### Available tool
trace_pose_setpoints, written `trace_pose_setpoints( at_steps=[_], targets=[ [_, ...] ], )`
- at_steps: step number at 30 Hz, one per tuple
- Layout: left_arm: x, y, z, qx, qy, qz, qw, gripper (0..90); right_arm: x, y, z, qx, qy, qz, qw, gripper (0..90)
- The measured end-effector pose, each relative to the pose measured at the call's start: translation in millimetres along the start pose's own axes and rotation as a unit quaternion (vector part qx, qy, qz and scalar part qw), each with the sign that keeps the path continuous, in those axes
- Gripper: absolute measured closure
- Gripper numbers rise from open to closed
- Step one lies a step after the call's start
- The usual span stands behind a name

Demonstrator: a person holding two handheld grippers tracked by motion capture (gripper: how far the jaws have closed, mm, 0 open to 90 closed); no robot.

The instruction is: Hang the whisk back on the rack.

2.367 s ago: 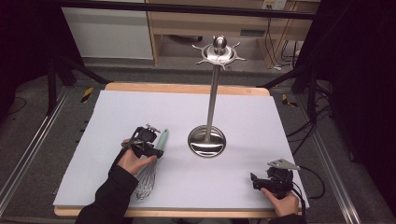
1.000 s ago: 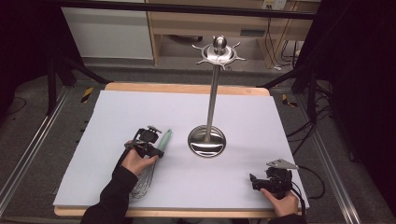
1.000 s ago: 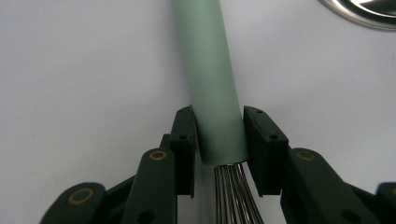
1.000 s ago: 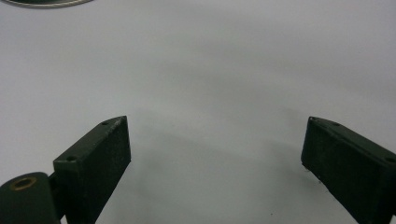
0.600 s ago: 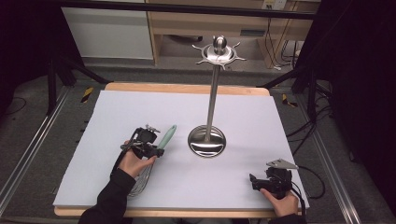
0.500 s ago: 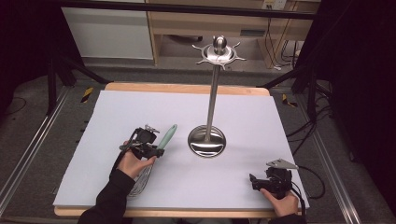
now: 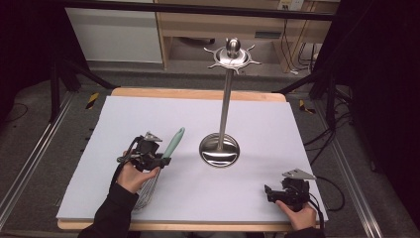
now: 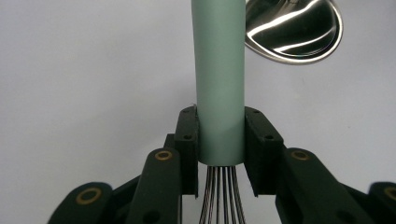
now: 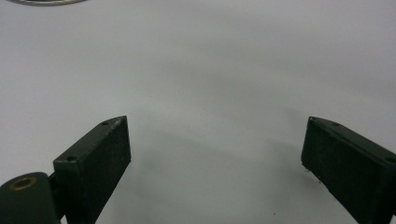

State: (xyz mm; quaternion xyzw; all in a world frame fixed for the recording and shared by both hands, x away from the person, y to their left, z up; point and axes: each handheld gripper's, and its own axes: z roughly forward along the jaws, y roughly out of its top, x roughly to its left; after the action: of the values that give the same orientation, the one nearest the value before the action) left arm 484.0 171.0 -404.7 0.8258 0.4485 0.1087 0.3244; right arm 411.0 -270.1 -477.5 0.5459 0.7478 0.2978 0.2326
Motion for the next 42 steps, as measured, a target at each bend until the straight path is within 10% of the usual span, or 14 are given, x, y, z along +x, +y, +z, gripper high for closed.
trace_pose_setpoints(
  at_steps=[19,42],
  targets=[
    [5.9,-12.0,-35.2,-0.068,-0.016,-0.009,0.9975,68.8,0.9,-0.9,-1.6,0.000,0.003,0.001,1.0000,8.6],
    [9.5,-17.0,-68.3,-0.154,-0.009,-0.008,0.9880,68.9,0.2,-1.6,-4.7,-0.009,0.004,0.002,1.0000,8.8]
  ],
)
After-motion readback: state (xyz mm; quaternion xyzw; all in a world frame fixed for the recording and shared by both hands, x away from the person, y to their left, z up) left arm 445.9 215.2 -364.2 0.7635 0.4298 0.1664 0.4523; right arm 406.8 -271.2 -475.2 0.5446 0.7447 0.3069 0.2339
